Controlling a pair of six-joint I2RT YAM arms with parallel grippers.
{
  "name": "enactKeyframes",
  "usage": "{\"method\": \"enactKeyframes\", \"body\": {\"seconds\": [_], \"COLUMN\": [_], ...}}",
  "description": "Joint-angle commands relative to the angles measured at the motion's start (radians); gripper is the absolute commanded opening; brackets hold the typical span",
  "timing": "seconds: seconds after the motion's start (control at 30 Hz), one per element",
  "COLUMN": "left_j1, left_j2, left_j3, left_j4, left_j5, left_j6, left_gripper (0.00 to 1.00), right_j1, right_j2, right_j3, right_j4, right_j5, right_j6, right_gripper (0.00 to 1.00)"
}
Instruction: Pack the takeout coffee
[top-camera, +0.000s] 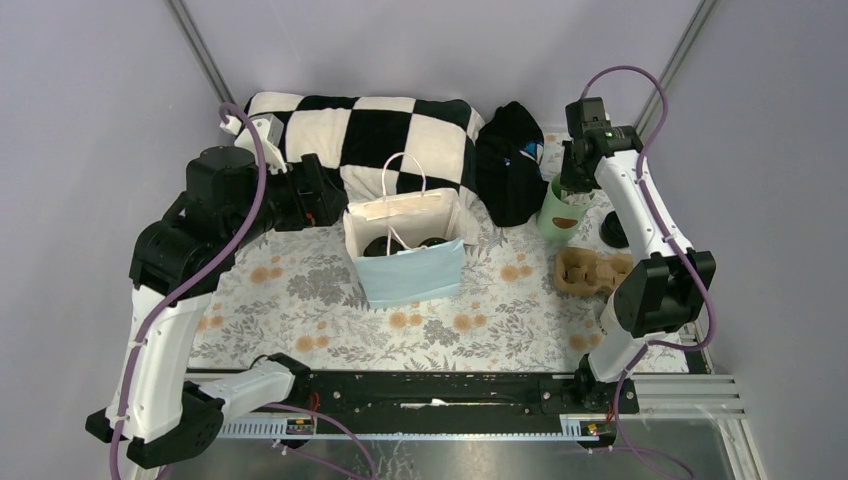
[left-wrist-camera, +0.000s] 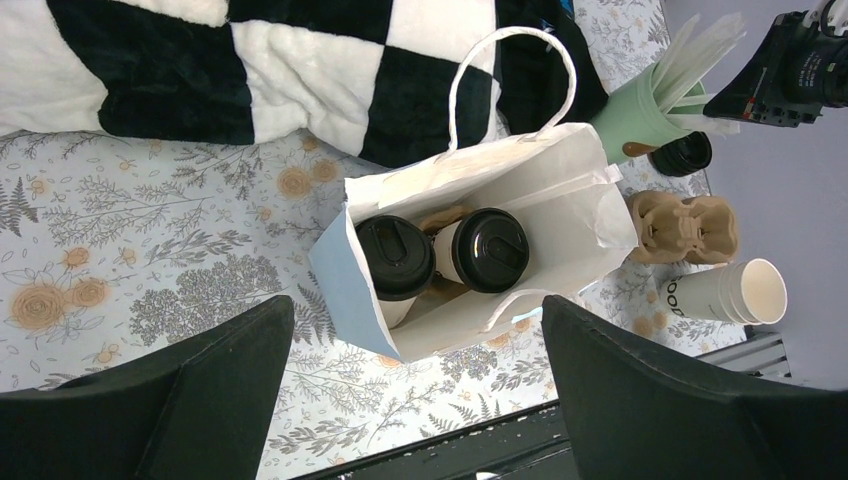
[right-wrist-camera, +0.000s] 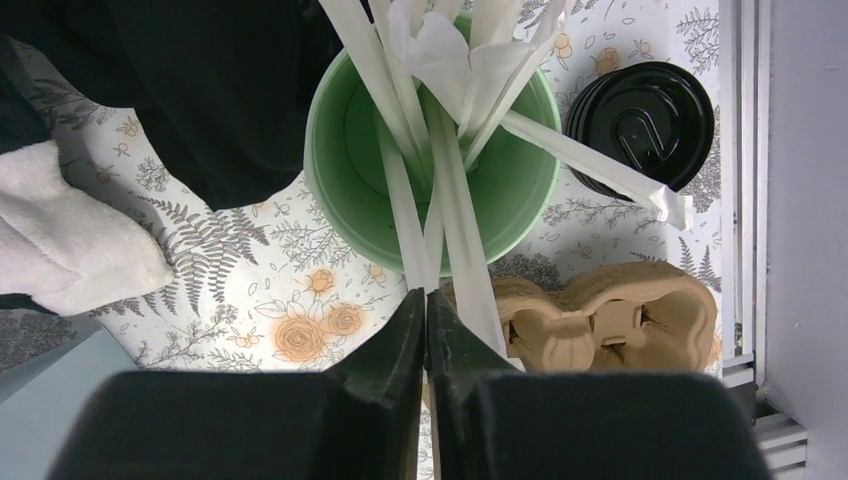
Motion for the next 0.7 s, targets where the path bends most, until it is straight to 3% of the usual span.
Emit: {"method": "enactKeyframes", "body": {"seconds": [0.0, 0.47, 0.67], "left_j1": [0.005, 0.005, 0.005], "left_j2": [0.002, 0.011, 0.006], "left_j3": [0.031, 0.041, 0.034], "left_j4": [0.025, 0.028, 0.034], "left_j5": [-0.012, 0.01, 0.007], "left_j6": [0.016, 0.022, 0.017], "left_gripper": [0.98, 0.98, 0.98], "right_j1": [-0.005, -0.005, -0.005], "right_j2": [-0.007, -0.04, -0.089], "right_j3": [0.009, 0.257, 0.42], "right_j4": [0.018, -0.058, -0.163], "right_j5": [0.022, 0.075, -0.067], "right_j6": [-0.008, -0.023, -0.029], "right_gripper": [0.0, 0.0, 0.0]}}
